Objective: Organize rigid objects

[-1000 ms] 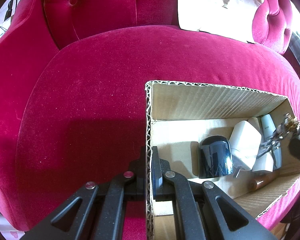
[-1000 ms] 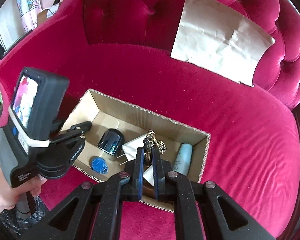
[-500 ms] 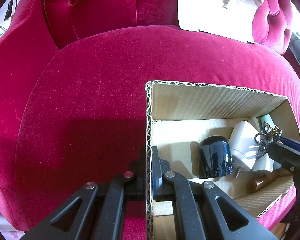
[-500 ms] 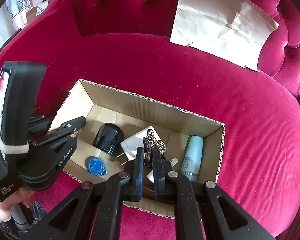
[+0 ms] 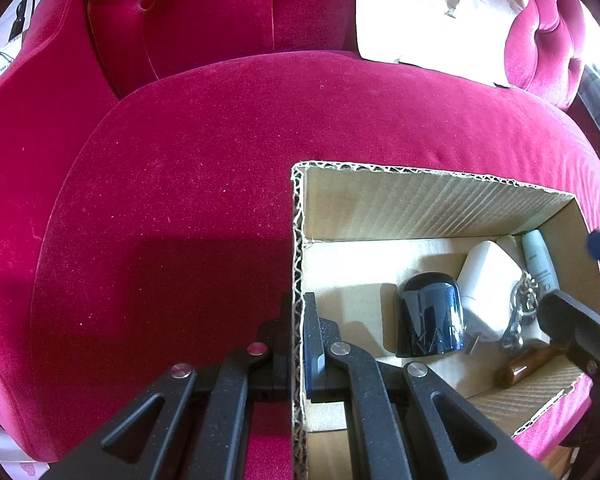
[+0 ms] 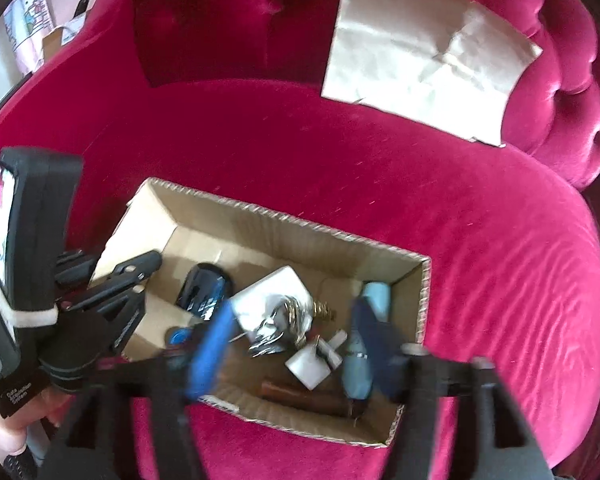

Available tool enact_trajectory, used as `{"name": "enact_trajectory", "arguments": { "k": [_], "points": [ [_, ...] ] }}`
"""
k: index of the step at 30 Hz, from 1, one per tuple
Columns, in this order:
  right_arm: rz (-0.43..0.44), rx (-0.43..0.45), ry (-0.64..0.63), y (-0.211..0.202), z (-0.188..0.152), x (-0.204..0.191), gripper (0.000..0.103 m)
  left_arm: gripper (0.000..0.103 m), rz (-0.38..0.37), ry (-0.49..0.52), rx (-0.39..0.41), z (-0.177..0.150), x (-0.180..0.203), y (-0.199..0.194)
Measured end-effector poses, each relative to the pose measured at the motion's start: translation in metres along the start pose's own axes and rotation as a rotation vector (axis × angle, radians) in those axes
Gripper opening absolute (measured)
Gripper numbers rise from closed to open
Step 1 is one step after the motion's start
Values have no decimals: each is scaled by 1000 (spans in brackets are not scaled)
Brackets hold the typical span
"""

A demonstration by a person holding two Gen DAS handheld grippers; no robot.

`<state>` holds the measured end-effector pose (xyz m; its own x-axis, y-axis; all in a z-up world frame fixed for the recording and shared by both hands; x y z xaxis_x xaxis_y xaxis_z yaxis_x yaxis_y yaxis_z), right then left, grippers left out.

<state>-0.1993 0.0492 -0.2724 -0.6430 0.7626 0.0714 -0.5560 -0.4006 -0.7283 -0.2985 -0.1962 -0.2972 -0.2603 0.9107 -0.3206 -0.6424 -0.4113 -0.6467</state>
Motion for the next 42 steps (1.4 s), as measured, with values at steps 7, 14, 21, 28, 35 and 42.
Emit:
{"name": "enact_trajectory", "arguments": {
  "k": [7,14,21,28,35,42],
  "points": [
    [-42,-11,-1,4,1,7,103,3,0,5,2,-1,1,-1],
    [-47,-12,10,3,2,9,103,3,-1,10,5,0,1,0],
    [-43,-1,14,0,4,10,103,3,-3,19,9,1,0,0],
    [-45,2,25,-2,4,12,103,3,4,33,11,0,1,-1],
    [-38,11,41,-5,6,16,103,5,21,49,9,-3,1,-4],
    [-34,25,59,-14,10,21,103,91,69,66,26,-4,-5,-13]
  ]
}}
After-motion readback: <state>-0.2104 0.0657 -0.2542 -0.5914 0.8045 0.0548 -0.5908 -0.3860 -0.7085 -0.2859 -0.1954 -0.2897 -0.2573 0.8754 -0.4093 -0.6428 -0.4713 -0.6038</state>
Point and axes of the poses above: each gripper's, at about its wrist camera, not at the fingertips, and y roughly the way its jaws point, x to its right, z to its top, the point moved 7 cm from there along y, roughly the way its jaws point, and after that the axes turned 15 degrees about x, right-handed, at the moved point
